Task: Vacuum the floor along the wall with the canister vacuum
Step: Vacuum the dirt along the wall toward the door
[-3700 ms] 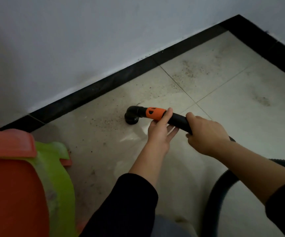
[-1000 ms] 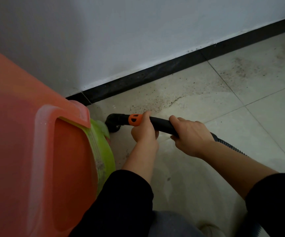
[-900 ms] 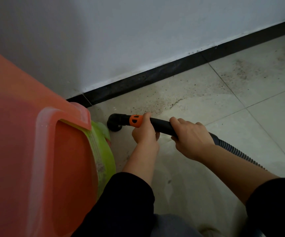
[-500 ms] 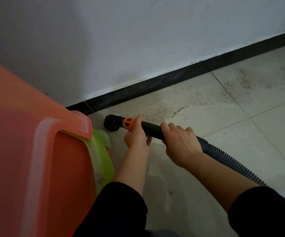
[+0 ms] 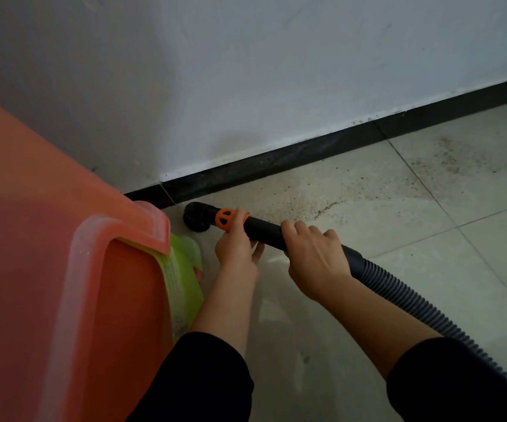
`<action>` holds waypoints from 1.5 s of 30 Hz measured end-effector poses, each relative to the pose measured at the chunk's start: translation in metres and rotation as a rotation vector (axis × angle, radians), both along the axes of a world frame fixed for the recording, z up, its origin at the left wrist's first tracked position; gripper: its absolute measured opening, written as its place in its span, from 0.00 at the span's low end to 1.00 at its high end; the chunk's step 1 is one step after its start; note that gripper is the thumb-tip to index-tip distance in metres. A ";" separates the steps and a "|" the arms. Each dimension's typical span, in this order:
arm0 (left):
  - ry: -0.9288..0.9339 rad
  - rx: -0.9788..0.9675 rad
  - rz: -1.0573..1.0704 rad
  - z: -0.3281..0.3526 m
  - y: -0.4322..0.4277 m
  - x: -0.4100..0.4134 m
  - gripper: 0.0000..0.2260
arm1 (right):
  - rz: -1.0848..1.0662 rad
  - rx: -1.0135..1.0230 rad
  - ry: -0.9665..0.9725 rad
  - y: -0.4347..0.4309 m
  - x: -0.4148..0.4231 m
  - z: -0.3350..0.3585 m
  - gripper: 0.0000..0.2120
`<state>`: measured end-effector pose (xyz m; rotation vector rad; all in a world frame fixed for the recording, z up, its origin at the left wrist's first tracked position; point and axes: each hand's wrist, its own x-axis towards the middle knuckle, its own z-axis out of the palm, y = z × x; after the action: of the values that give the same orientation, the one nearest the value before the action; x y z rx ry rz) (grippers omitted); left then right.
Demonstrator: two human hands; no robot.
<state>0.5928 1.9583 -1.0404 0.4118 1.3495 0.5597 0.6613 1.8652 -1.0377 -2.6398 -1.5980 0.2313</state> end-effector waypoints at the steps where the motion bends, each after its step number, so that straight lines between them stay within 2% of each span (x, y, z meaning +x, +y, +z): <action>1: -0.010 0.005 0.003 0.000 0.001 -0.001 0.16 | 0.001 0.005 0.005 0.001 0.000 -0.001 0.16; 5: -0.049 0.010 0.006 -0.002 0.004 -0.002 0.14 | 0.029 0.036 0.049 0.002 0.004 -0.003 0.16; 10: -0.057 0.004 -0.002 -0.006 0.002 -0.001 0.12 | 0.085 0.080 0.211 -0.008 0.012 -0.001 0.17; 14: -0.070 0.000 -0.011 -0.010 -0.002 0.000 0.14 | 0.066 0.091 0.302 -0.017 0.016 0.003 0.21; 18: -0.086 -0.010 -0.038 -0.011 -0.006 0.005 0.12 | 0.014 0.108 0.333 -0.024 0.017 0.006 0.20; 23: -0.124 -0.002 -0.101 -0.014 -0.010 0.012 0.15 | -0.052 0.138 0.321 -0.032 0.020 0.005 0.16; 39: -0.185 0.005 -0.168 -0.020 -0.003 0.023 0.21 | -0.097 0.183 0.271 -0.032 0.023 0.003 0.21; 45: -0.191 -0.008 -0.231 -0.016 -0.019 0.033 0.21 | -0.142 0.159 0.241 -0.050 0.030 0.005 0.17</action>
<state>0.6257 1.9390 -1.0564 0.4880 1.1038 0.3916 0.6911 1.8148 -1.0323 -2.4811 -1.2933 0.3819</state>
